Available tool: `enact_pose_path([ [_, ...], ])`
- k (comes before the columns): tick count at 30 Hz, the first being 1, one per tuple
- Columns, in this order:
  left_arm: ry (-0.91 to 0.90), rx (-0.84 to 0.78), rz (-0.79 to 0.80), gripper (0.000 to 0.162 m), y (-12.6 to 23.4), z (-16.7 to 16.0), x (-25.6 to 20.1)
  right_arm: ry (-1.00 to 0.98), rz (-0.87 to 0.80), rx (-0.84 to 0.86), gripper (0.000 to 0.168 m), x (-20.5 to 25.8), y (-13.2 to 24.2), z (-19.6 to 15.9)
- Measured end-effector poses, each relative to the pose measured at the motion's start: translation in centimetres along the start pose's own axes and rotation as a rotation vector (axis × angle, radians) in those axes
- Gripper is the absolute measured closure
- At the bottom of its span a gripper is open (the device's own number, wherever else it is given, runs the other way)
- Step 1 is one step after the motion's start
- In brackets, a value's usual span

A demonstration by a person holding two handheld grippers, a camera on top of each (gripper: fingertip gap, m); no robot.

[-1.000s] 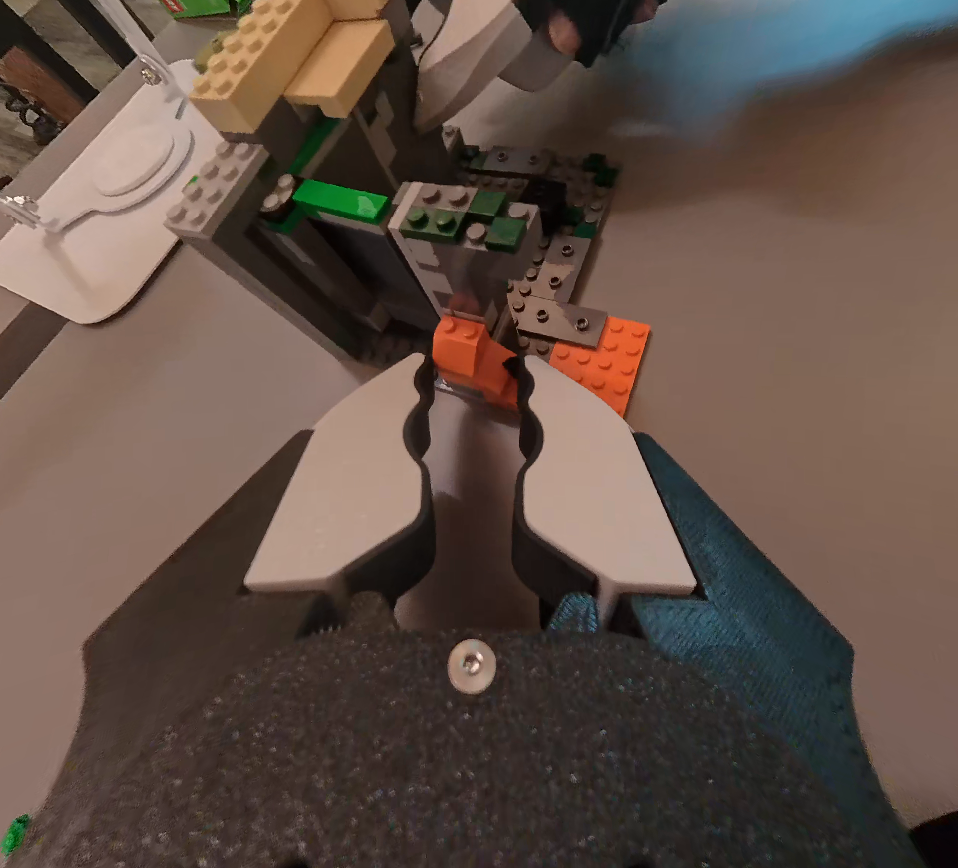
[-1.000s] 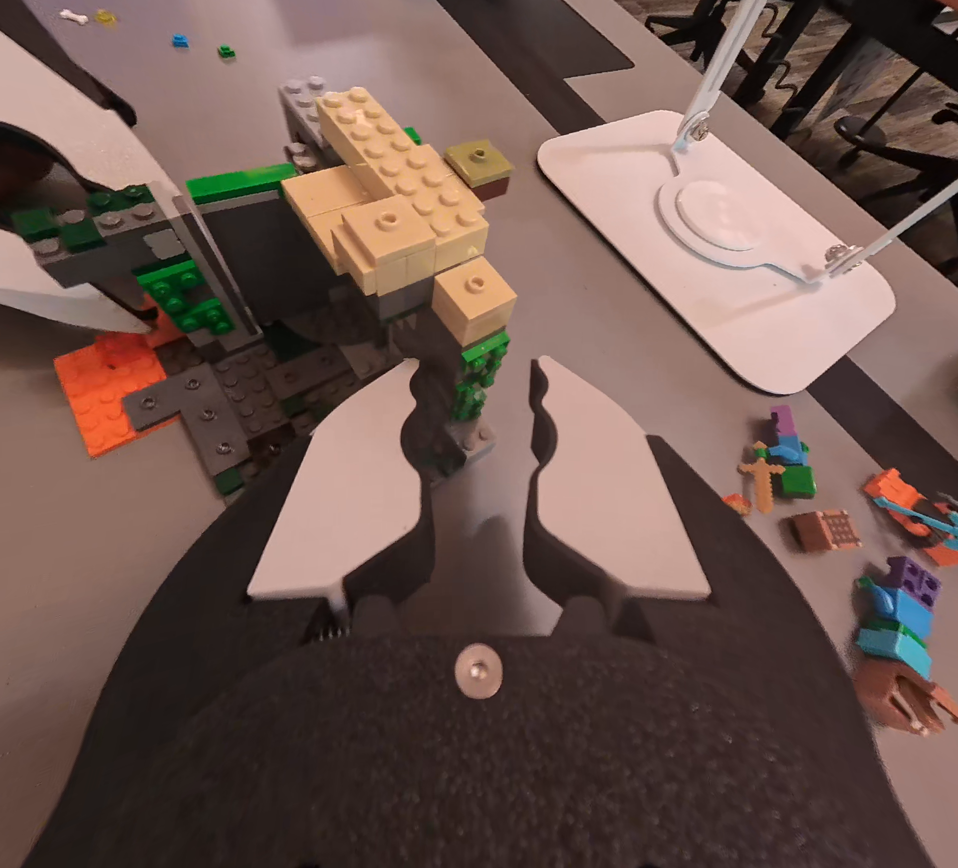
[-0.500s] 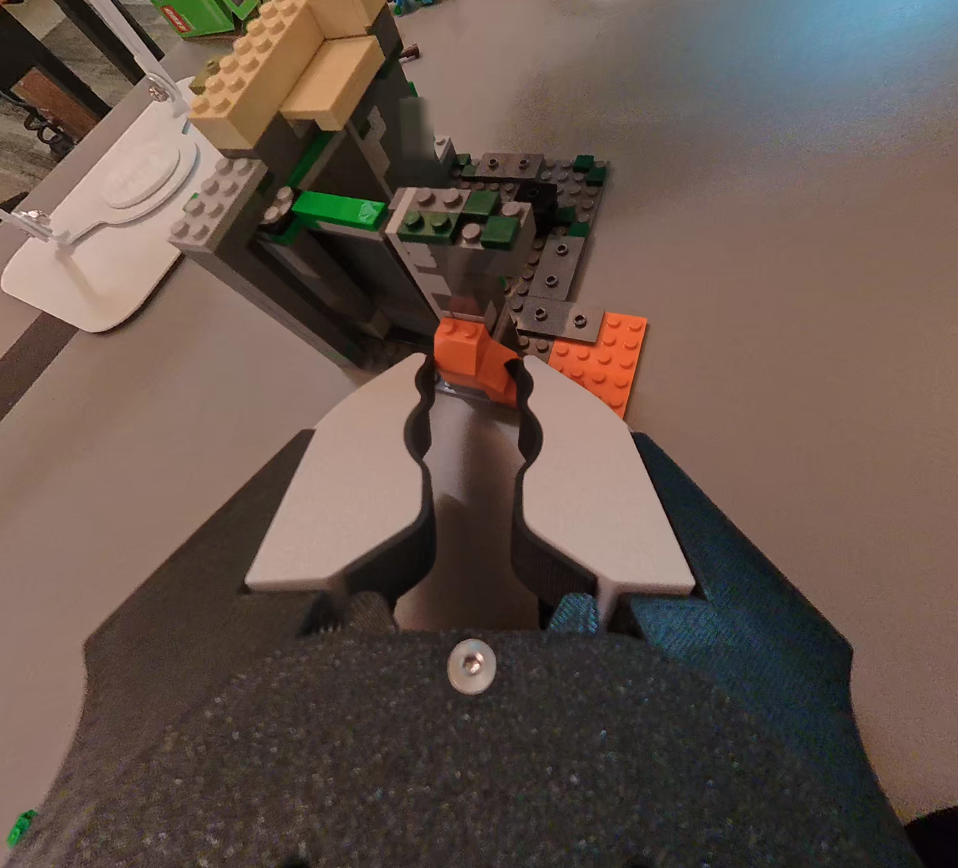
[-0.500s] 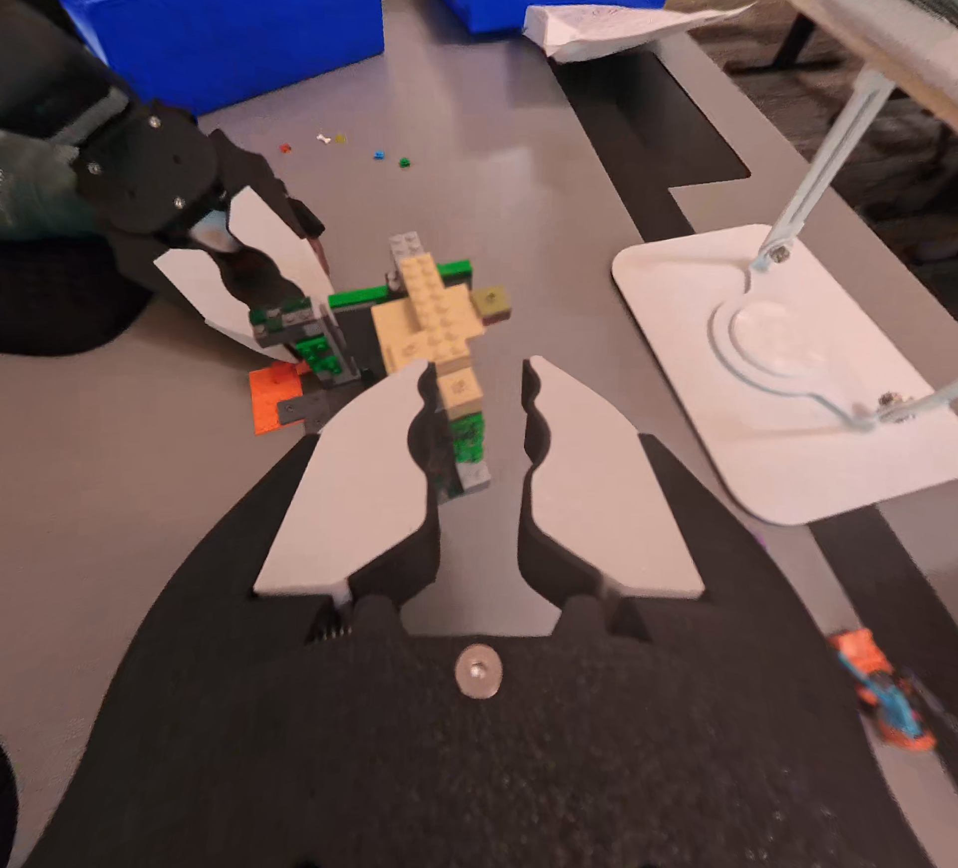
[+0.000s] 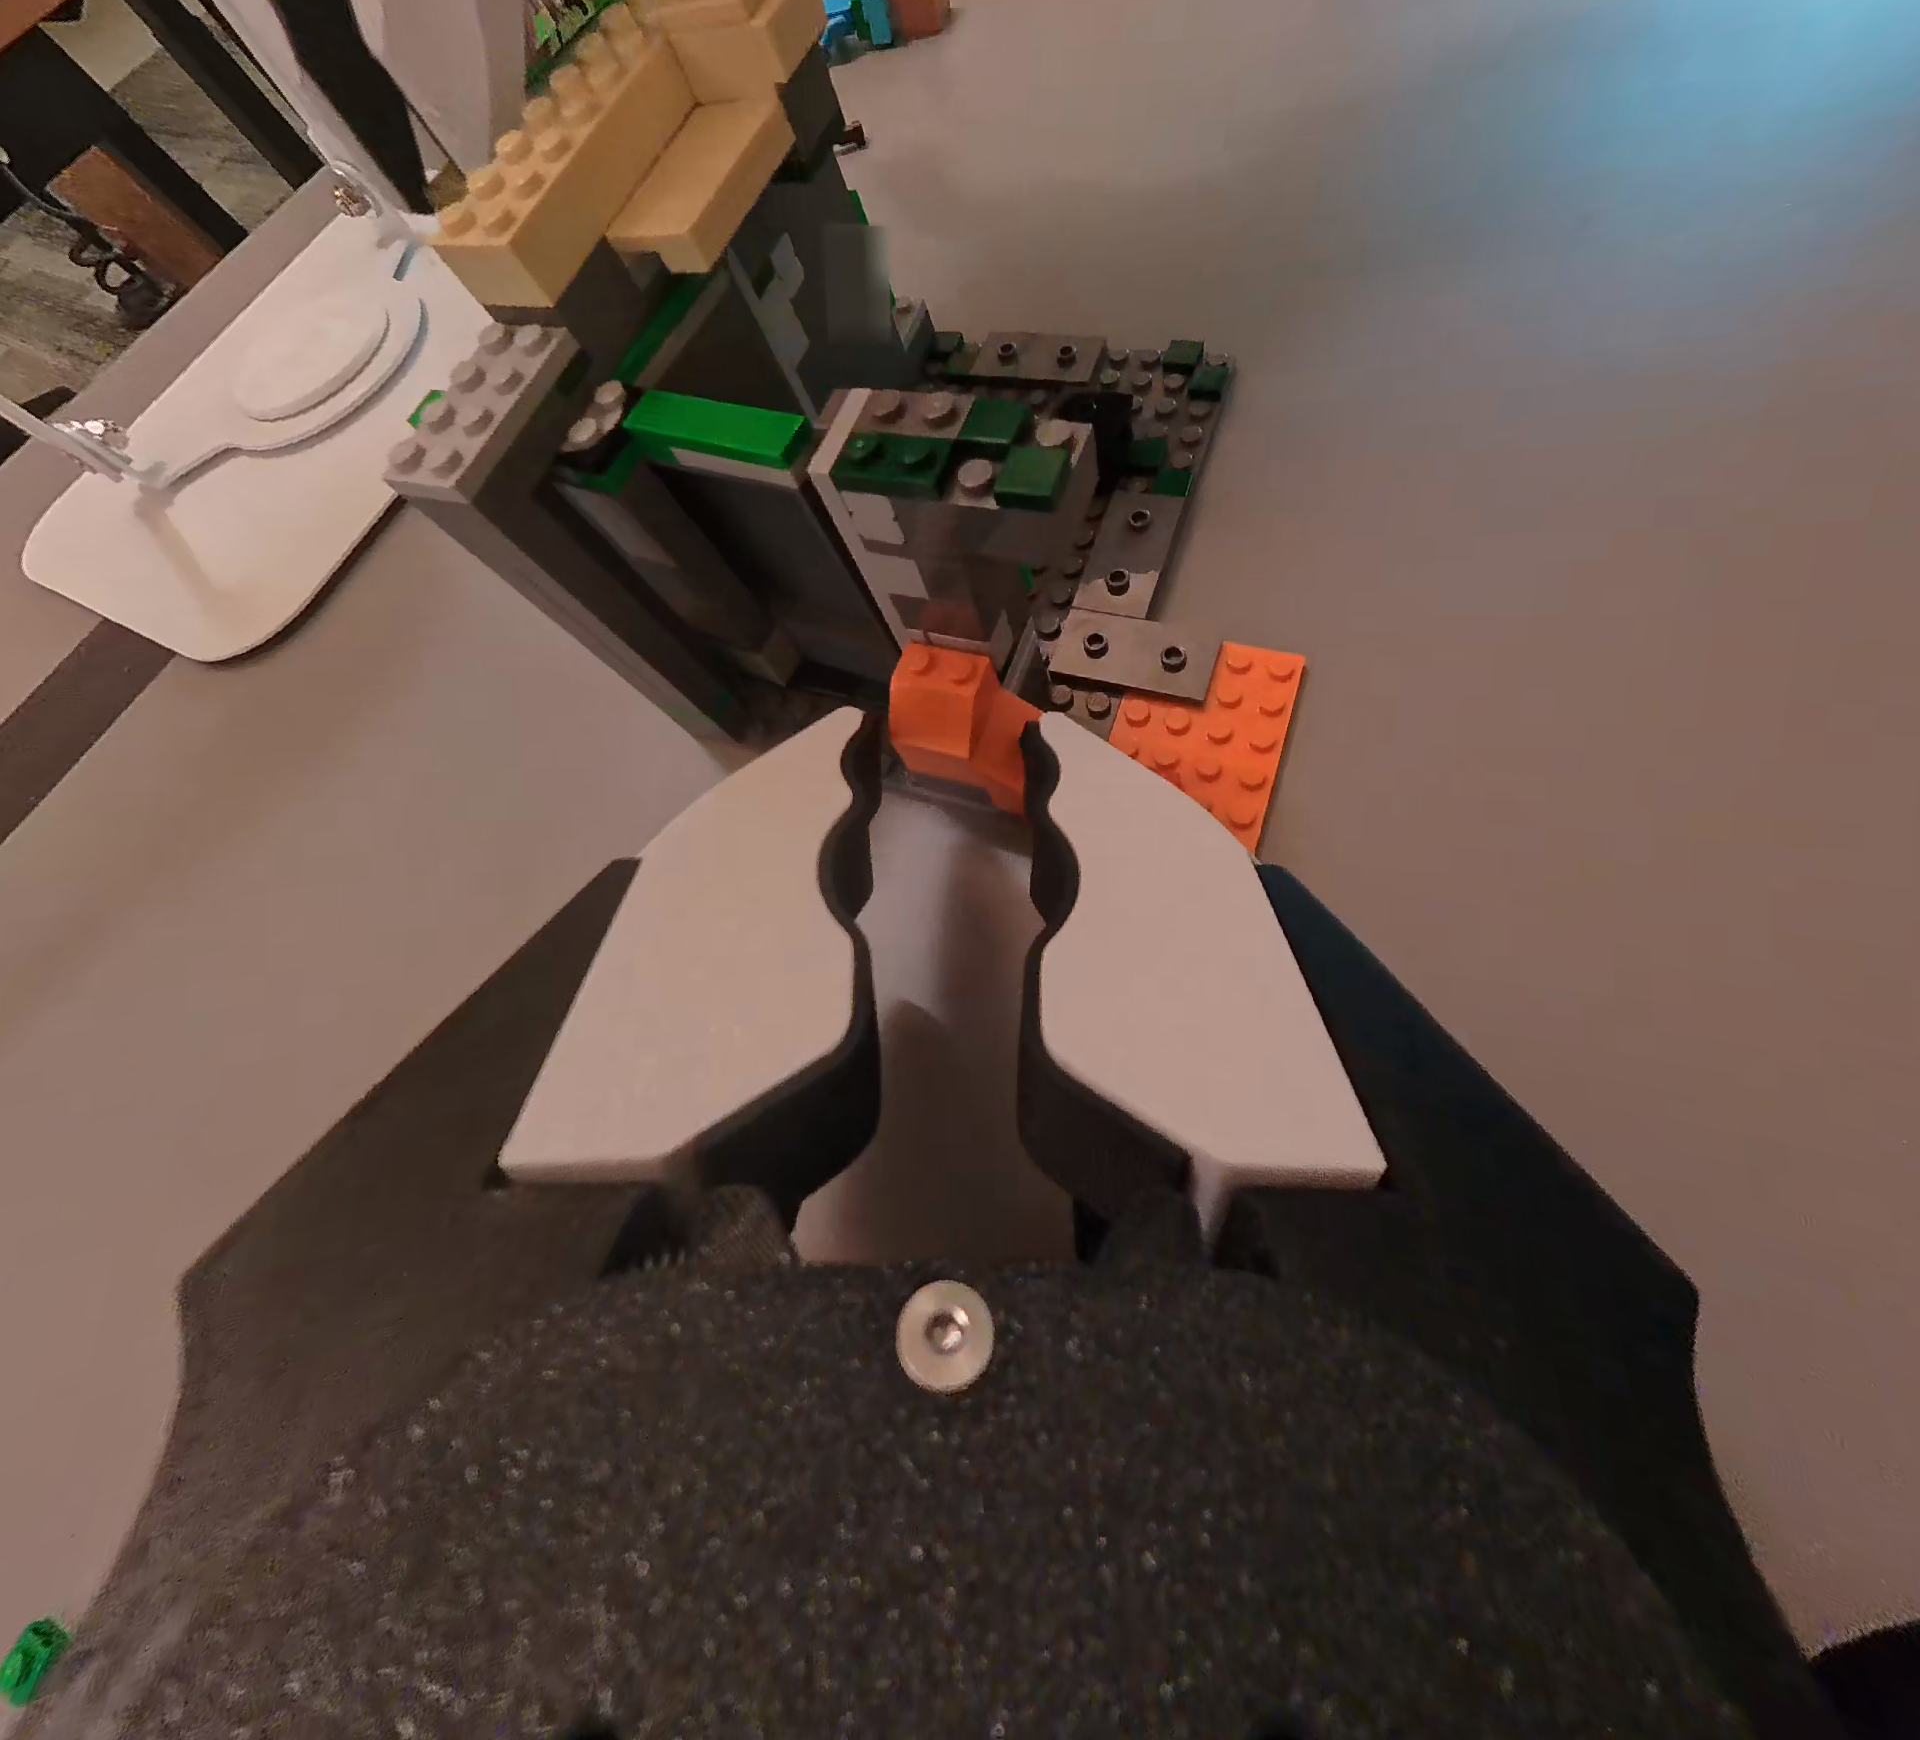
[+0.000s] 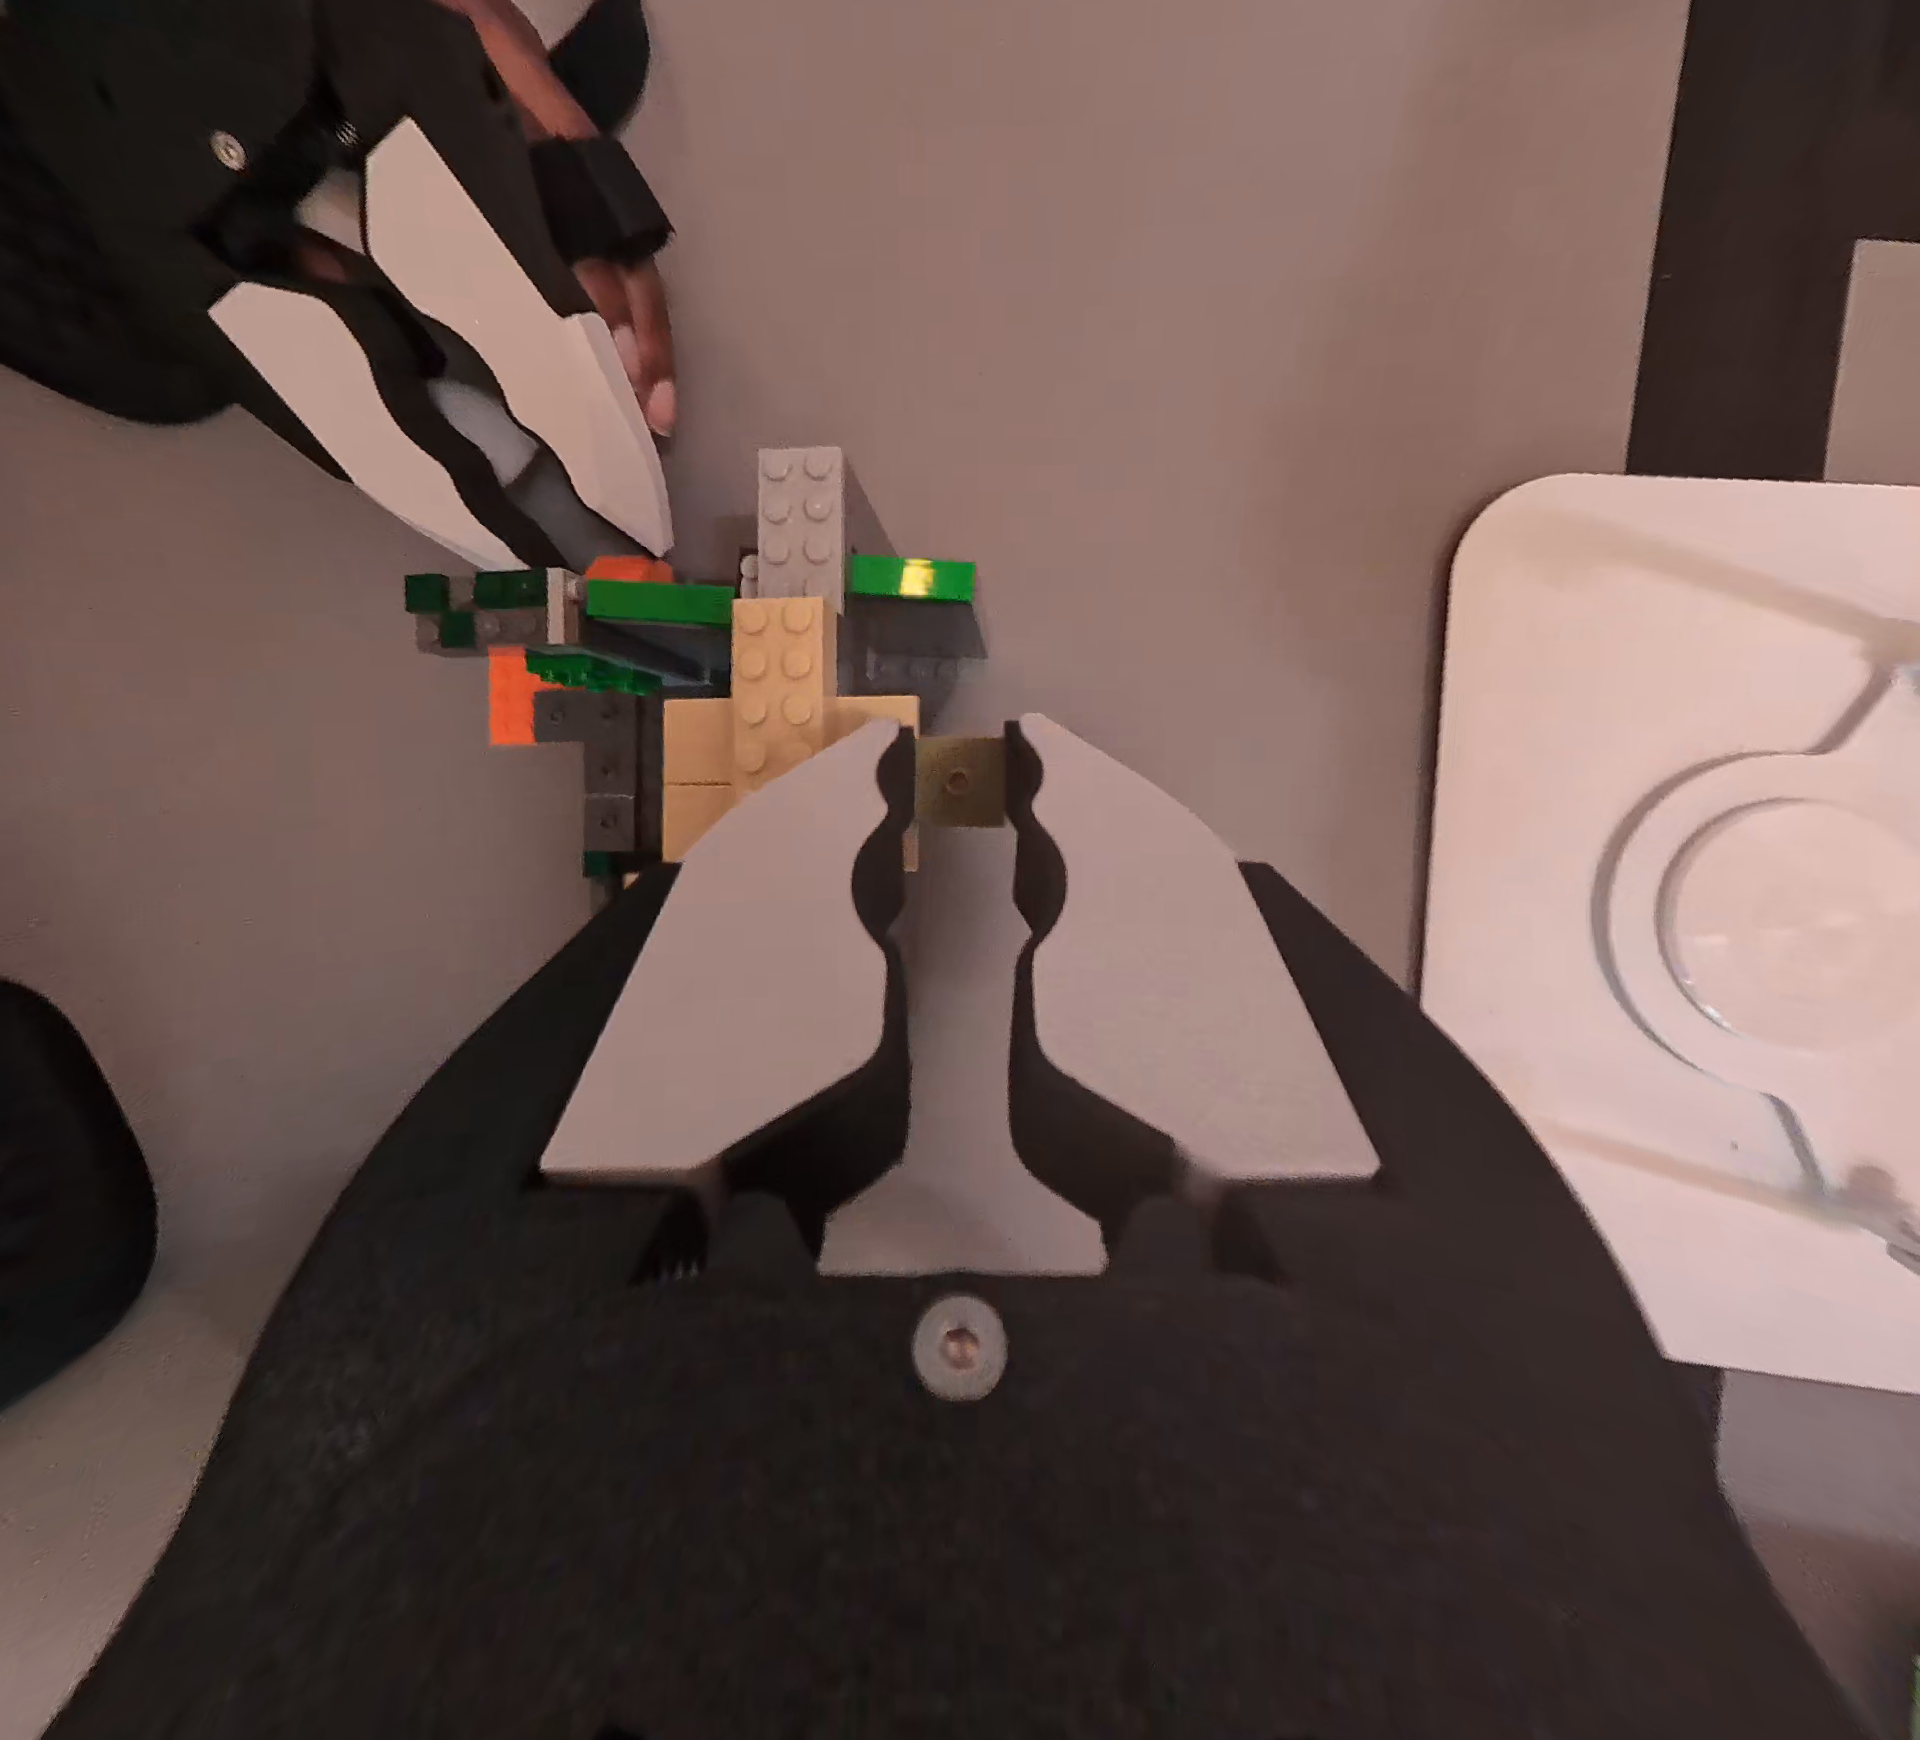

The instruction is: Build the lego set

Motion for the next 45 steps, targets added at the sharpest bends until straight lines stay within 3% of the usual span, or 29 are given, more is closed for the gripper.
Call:
enact_pose_path([
  [14,-0.017,0.037,0.001,0.138,-0.4,-0.1,-0.2,0.012,-0.042,0.006,0.153,-2.1,0.2,0.2],
  [21,-0.004,0.034,0.002,0.138,-0.3,-0.1,0.0,0.006,-0.016,-0.003,0.151,-0.7,0.5,0.1],
  [26,-0.010,0.024,0.005,0.138,-0.2,-0.1,-0.1,-0.028,-0.060,-0.102,0.146,0.1,2.6,0.2],
  [34,-0.018,0.024,0.007,0.138,-0.2,-0.1,-0.1,-0.008,-0.149,-0.178,0.144,5.3,4.8,-1.5],
  [37,-0.015,0.017,0.006,0.139,-0.2,-0.1,-0.1,-0.002,-0.197,-0.169,0.131,6.8,4.4,-2.1],
  [41,-0.007,0.011,0.006,0.139,-0.1,-0.1,0.0,0.009,-0.311,-0.075,0.081,6.7,2.8,-2.1],
  [45,0.005,-0.007,0.003,0.139,0.1,0.0,0.1,0.053,-0.321,0.040,0.053,5.8,0.8,-1.1],
])
Point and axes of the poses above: each gripper's, where its closed fingertips meet, y back along the fingers, z out of its top, x = y × z across the jaws, the point moved 9 cm from there along y, back along the fingers, and after that the axes turned 7 degrees about -z, right-handed, at the moved point
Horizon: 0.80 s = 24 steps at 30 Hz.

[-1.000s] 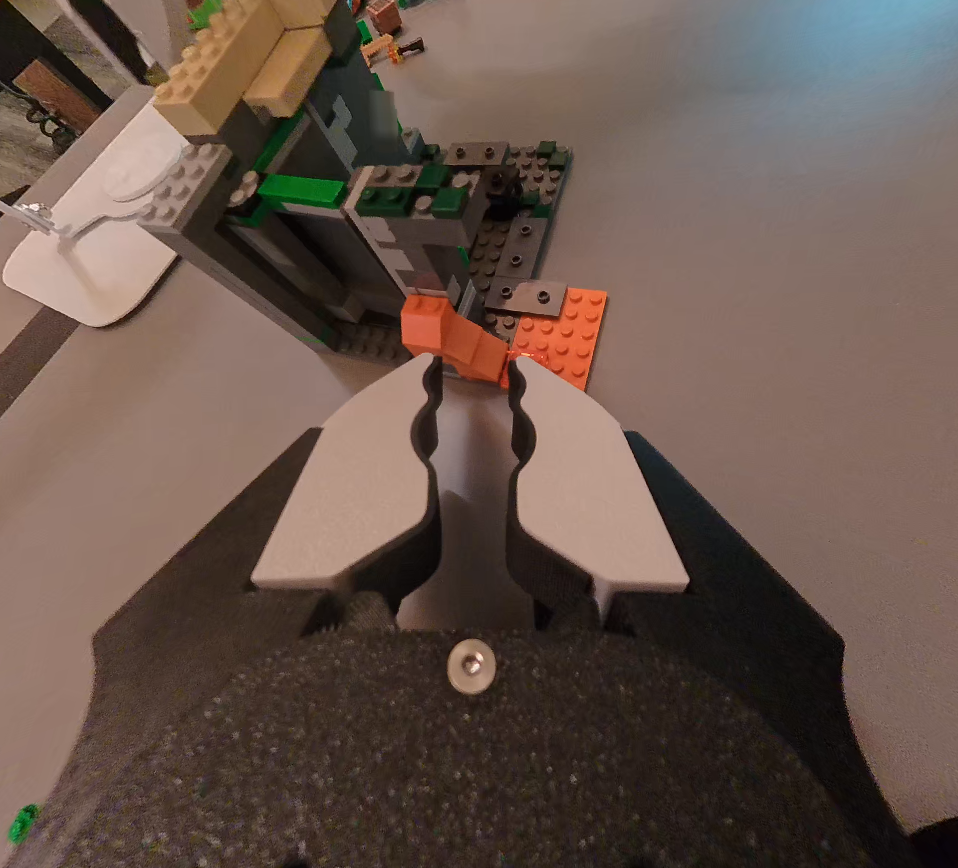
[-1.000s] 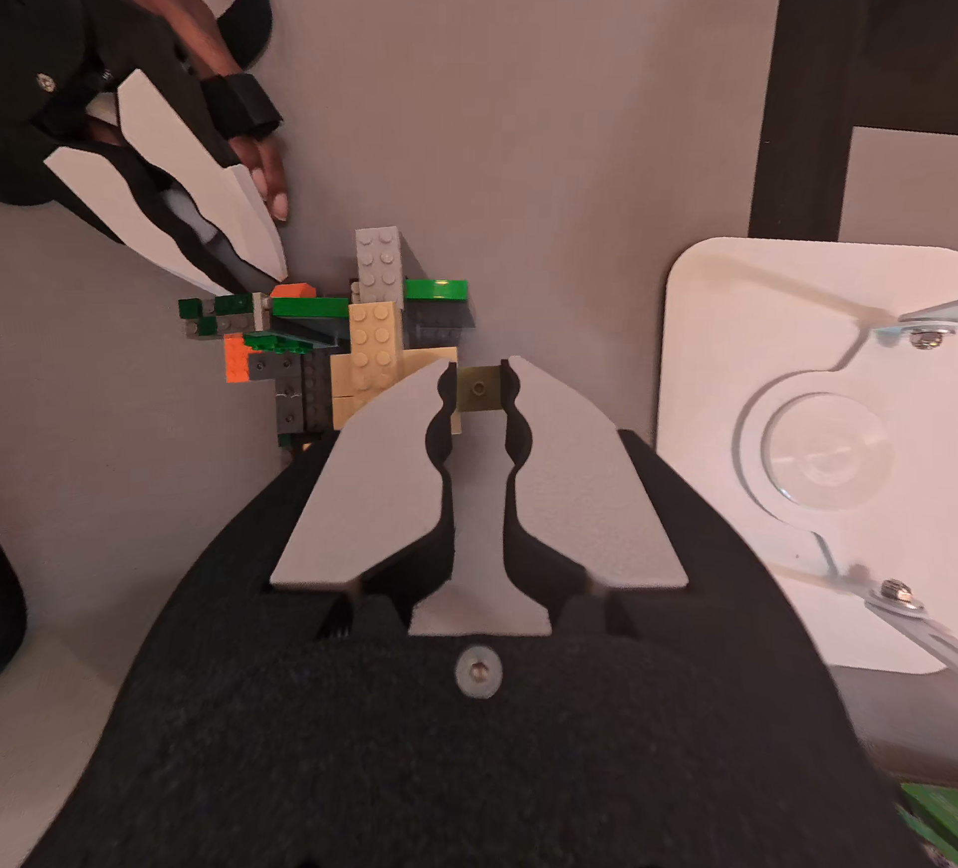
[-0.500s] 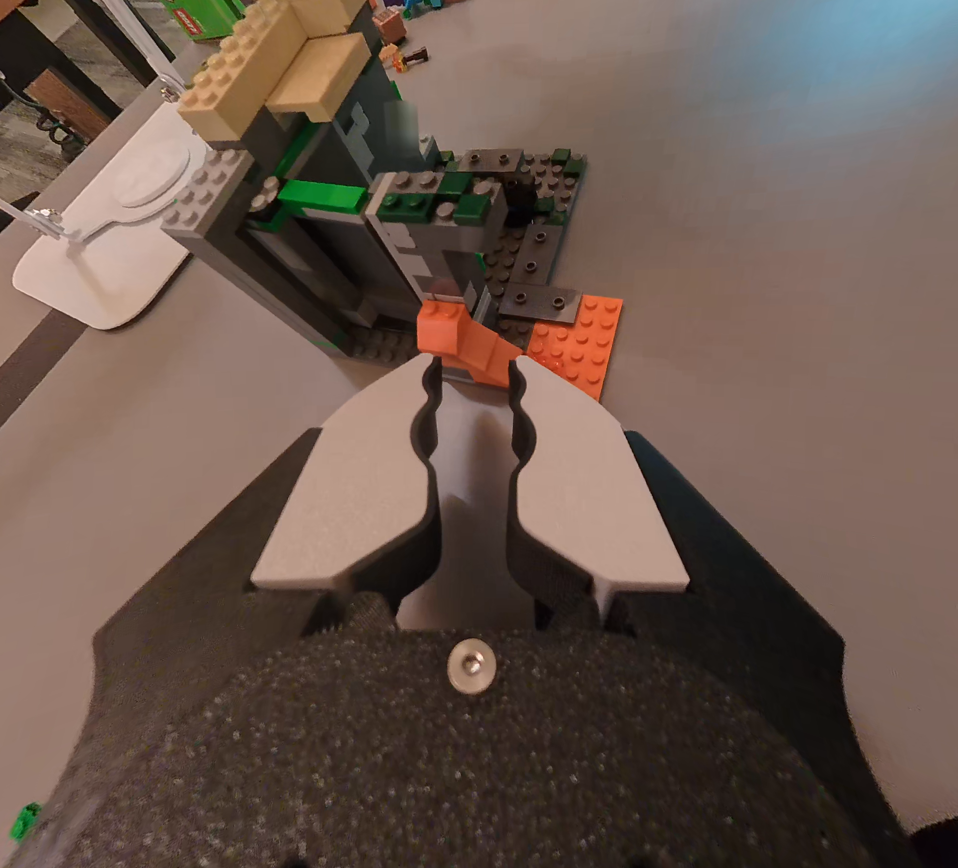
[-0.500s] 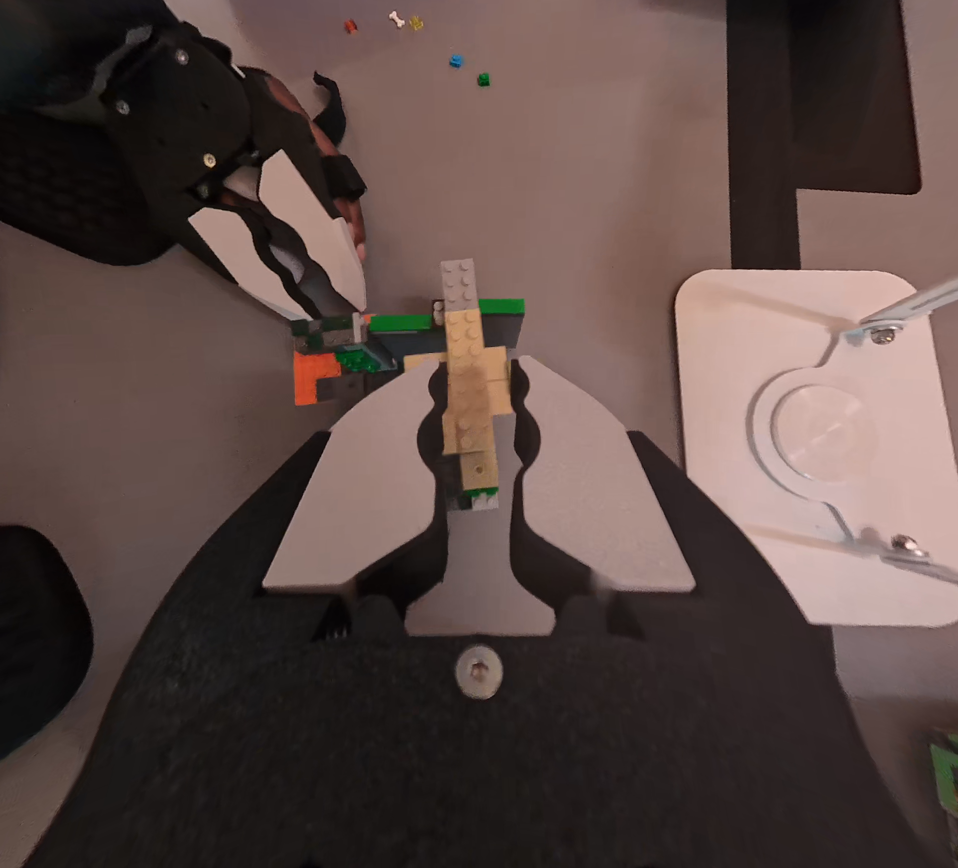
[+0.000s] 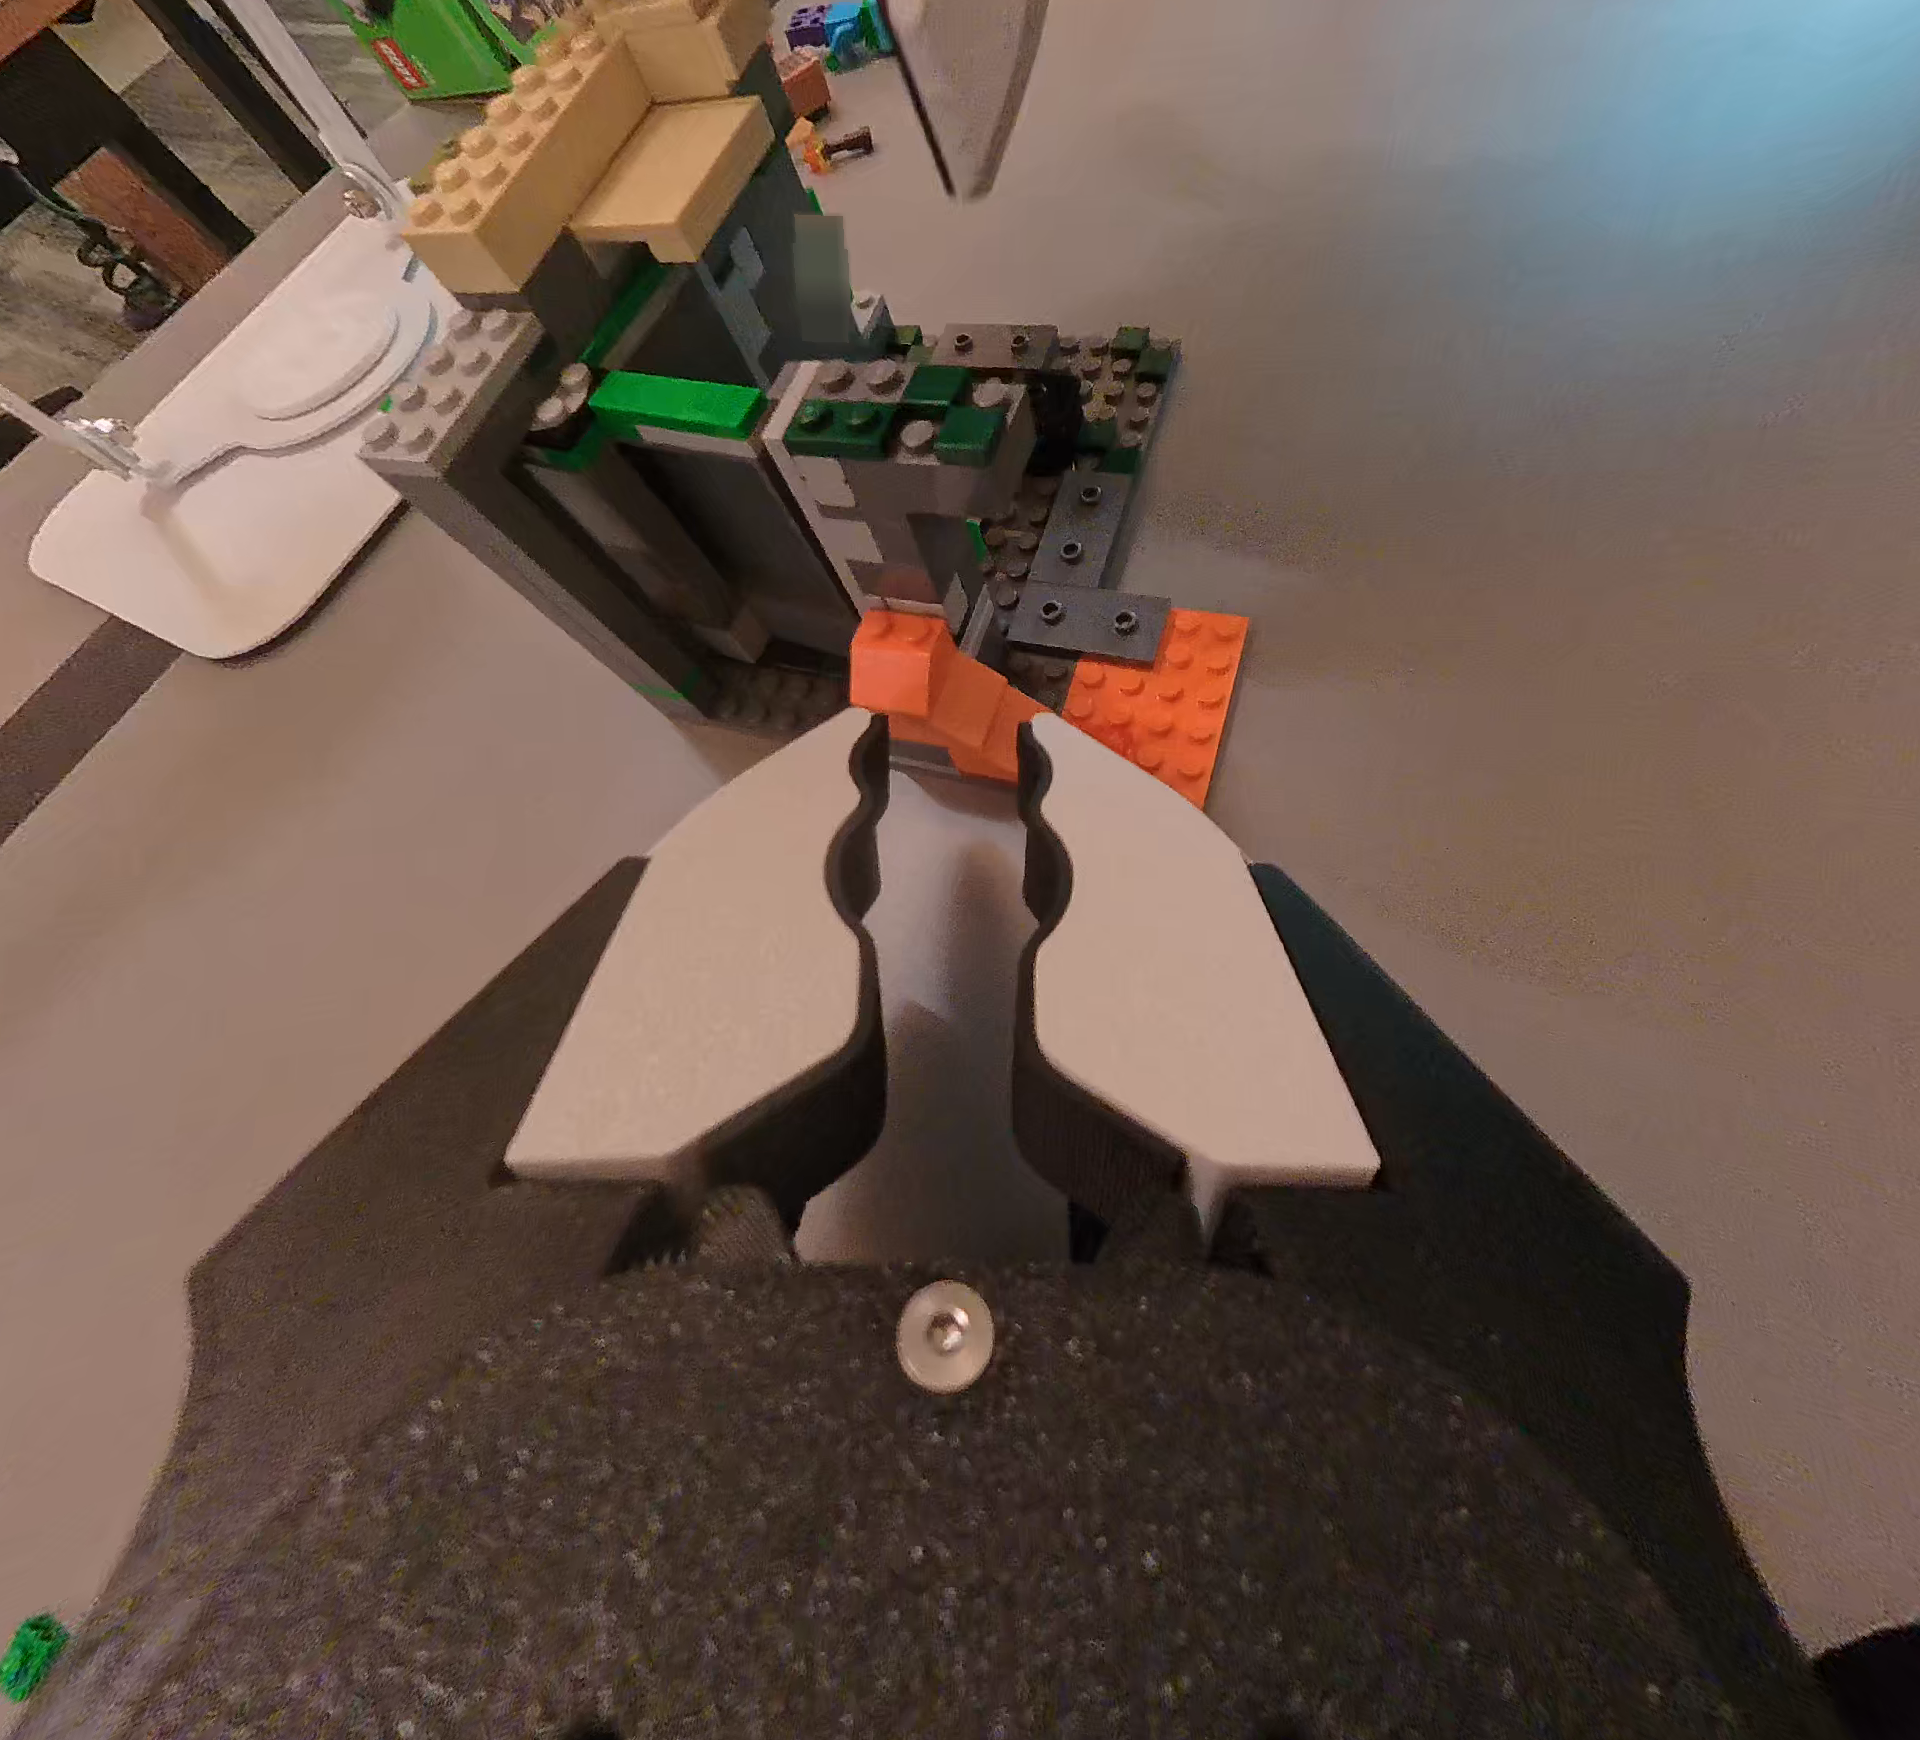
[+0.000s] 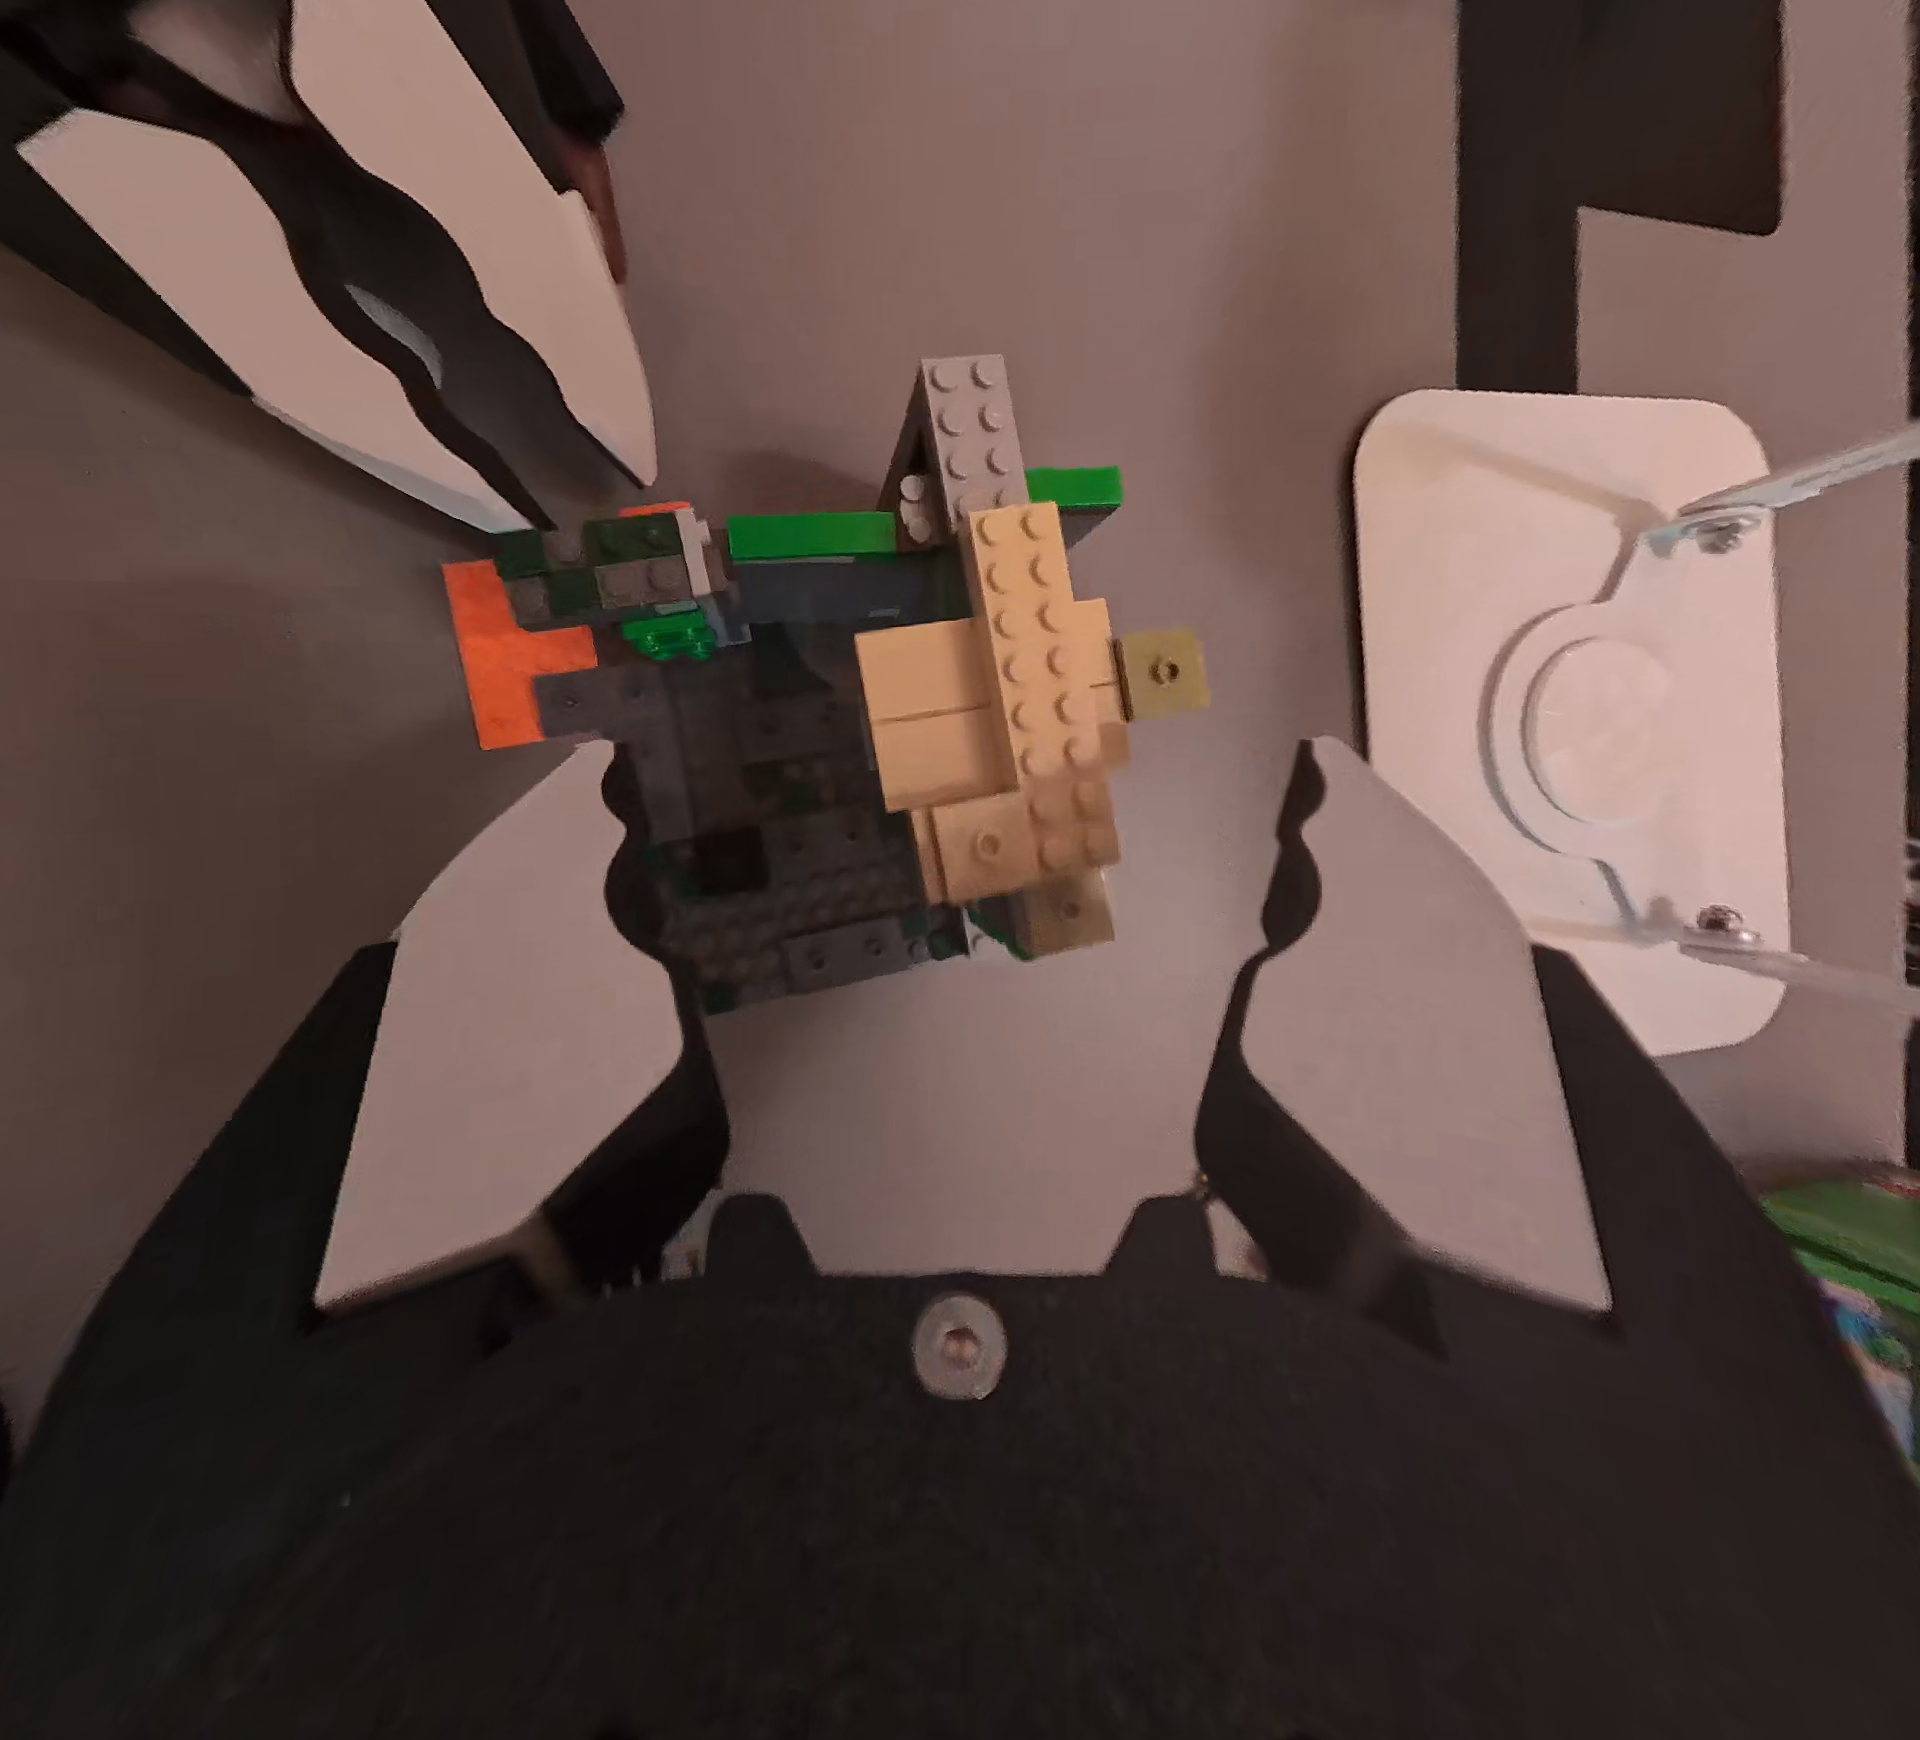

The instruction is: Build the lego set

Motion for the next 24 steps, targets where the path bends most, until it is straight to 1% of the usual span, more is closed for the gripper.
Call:
enact_pose_path([
  [5,0.009,-0.018,0.000,0.139,0.3,0.0,0.1,0.043,0.098,0.114,0.055,-0.2,-2.1,0.4],
  [7,0.010,-0.018,0.003,0.139,0.4,-0.1,0.1,0.050,0.129,0.109,0.059,-0.3,-2.0,0.5],
  [9,0.011,-0.016,0.003,0.139,0.4,-0.1,0.1,0.038,0.150,0.088,0.072,-0.5,-1.5,0.6],
  [13,0.003,-0.001,-0.001,0.139,0.3,-0.1,0.0,0.029,0.154,0.073,0.080,-0.5,-0.7,0.4],
  [16,-0.010,0.004,0.002,0.139,0.2,-0.1,-0.1,0.011,0.098,0.049,0.077,-0.5,-0.2,0.2],
  [19,-0.008,-0.008,0.010,0.139,0.3,-0.1,-0.1,-0.035,0.023,-0.019,0.077,-0.1,1.2,0.0],
  [21,0.005,-0.034,0.011,0.139,0.6,0.0,0.0,-0.081,-0.056,-0.065,0.078,0.8,2.3,-0.6],
  [24,0.057,-0.105,0.005,0.137,1.2,0.2,0.5,-0.178,-0.105,-0.142,0.081,3.4,3.3,-2.3],
])
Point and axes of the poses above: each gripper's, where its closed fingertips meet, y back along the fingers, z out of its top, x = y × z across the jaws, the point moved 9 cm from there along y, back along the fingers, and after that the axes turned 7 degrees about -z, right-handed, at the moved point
